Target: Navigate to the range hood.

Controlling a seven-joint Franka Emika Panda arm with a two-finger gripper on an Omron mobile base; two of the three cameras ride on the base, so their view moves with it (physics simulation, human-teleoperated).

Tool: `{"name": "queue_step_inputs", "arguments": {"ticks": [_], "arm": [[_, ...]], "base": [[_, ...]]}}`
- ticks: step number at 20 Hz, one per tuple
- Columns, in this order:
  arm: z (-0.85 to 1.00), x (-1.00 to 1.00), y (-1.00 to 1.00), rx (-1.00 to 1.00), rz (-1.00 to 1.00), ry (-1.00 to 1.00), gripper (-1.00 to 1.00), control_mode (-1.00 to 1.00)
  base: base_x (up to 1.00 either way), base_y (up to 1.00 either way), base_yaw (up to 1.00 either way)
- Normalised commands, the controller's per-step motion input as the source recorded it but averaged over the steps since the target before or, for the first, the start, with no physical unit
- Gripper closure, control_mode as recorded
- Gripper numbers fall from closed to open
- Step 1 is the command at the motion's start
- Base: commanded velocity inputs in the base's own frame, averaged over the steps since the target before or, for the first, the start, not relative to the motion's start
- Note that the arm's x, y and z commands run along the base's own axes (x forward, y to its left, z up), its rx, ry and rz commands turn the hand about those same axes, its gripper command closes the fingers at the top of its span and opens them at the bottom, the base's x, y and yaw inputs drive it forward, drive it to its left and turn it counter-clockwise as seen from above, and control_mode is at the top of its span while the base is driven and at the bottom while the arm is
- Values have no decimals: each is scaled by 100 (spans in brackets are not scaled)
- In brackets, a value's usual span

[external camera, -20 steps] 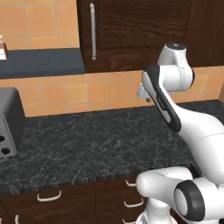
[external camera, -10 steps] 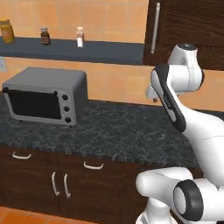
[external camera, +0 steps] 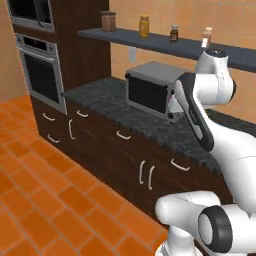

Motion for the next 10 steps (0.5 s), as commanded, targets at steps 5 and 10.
{"name": "queue_step_inputs", "arguments": {"ticks": [5,10], "arm": [[0,0,0,0,0,0,-100,100],[0,0,0,0,0,0,-100,100]], "base": [[-3,0,100],[-1,0,100]]}}
